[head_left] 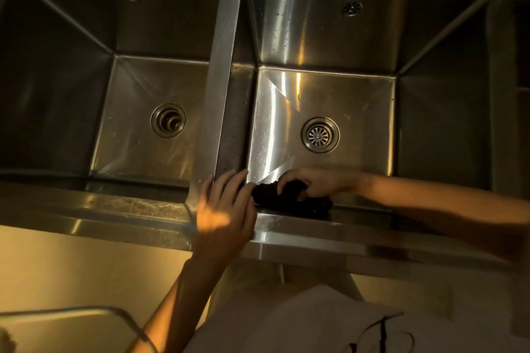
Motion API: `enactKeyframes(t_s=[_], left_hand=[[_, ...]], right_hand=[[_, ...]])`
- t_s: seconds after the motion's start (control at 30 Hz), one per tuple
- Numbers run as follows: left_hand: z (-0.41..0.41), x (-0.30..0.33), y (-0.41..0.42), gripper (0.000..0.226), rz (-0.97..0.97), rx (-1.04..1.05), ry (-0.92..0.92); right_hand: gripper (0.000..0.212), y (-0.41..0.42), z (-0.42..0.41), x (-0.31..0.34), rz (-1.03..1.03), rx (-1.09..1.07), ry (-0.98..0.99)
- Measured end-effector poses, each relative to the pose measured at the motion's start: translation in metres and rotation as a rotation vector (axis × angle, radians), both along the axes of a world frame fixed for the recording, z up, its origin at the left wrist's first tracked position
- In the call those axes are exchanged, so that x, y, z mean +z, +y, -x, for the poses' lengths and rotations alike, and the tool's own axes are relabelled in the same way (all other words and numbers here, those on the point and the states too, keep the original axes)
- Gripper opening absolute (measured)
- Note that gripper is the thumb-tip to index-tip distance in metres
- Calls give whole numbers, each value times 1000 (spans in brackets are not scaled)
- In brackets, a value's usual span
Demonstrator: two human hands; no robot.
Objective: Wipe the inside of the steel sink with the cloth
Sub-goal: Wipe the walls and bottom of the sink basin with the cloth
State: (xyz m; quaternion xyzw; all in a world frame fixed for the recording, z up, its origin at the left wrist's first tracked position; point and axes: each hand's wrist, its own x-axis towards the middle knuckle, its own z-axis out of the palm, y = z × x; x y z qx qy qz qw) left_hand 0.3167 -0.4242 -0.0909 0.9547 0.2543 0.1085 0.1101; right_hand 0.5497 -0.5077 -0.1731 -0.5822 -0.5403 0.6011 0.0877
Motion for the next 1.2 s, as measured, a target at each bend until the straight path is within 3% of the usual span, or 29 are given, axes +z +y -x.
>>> enactKeyframes(t_s=[0.27, 0.87, 1.03, 1.2], left_hand=[[-20, 5, -11, 34, 35, 24, 24], [-25, -7, -24, 32, 63, 27, 62], [-25, -7, -24, 27, 64, 22, 62], [-24, -9, -23, 24, 65, 10, 69]], right_hand=[[51, -29, -19, 81, -186, -12, 99], [53, -4, -12, -81, 205, 179, -242], [50, -13, -18, -72, 156, 86, -149], [50, -29, -31, -17, 47, 17, -7]])
